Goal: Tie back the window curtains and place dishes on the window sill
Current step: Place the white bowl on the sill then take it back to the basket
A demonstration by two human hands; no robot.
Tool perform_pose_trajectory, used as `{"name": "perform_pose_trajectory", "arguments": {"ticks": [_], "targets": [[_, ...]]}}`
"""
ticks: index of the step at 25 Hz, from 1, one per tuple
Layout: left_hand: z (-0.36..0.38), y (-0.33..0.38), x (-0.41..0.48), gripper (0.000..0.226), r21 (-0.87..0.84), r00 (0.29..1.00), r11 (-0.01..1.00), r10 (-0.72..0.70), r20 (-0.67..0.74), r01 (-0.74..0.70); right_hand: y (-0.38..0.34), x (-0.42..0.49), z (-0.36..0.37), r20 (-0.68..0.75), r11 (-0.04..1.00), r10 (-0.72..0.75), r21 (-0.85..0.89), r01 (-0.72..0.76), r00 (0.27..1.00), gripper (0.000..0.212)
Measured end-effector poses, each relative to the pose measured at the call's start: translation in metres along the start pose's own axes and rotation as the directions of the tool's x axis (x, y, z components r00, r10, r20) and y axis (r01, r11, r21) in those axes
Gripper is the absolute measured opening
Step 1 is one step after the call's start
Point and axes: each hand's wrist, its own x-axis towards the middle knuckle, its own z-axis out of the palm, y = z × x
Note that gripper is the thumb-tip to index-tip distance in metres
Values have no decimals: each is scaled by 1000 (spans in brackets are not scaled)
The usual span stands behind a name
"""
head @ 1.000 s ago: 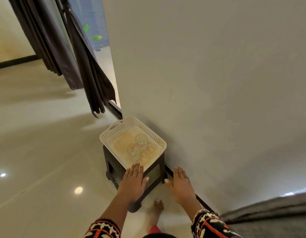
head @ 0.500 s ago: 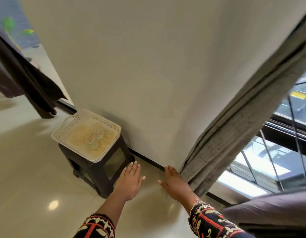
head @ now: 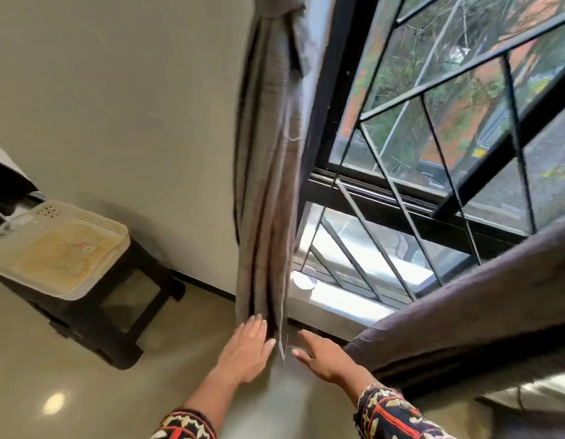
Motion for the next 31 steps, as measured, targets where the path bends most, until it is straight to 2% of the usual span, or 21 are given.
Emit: {"name": "perform_pose_trajectory", "arguments": {"ticks": [3,7,11,13,16,18,20,25,29,31], "targets": [[15,44,12,55,-24,1000,1000,14,0,-14,50,-17,-8,-15,991,98,96,-96,995,59],[35,70,38,53,-77,1000,997,7,5,-7,87,-9,-15,-44,934,210,305,-187,977,51],[58,72,85,54,-222,998,974,-21,63,35,115,32,-13,-58,800,302,558,-220,952,40],[70,68,119,54,-300,995,950,-64,72,83,132,62,-7,-49,703,346,675,-224,937,44],[88,61,179,55,-490,986,856,-146,81,166,158,114,8,-11,526,406,820,-223,914,55],[107,53,219,55,-592,974,776,-211,83,218,175,153,23,35,345,423,918,-197,906,64],[127,44,257,51,-672,957,694,-280,79,259,191,192,36,65,216,417,962,-168,906,68],[167,16,342,49,-779,929,571,-369,39,259,221,272,64,90,39,399,993,-116,912,74],[187,-2,396,53,-891,894,394,-447,28,225,234,312,74,21,-54,367,999,-1,930,76],[193,-5,417,47,-927,884,319,-466,29,199,236,326,74,5,-89,345,996,28,939,75]]}}
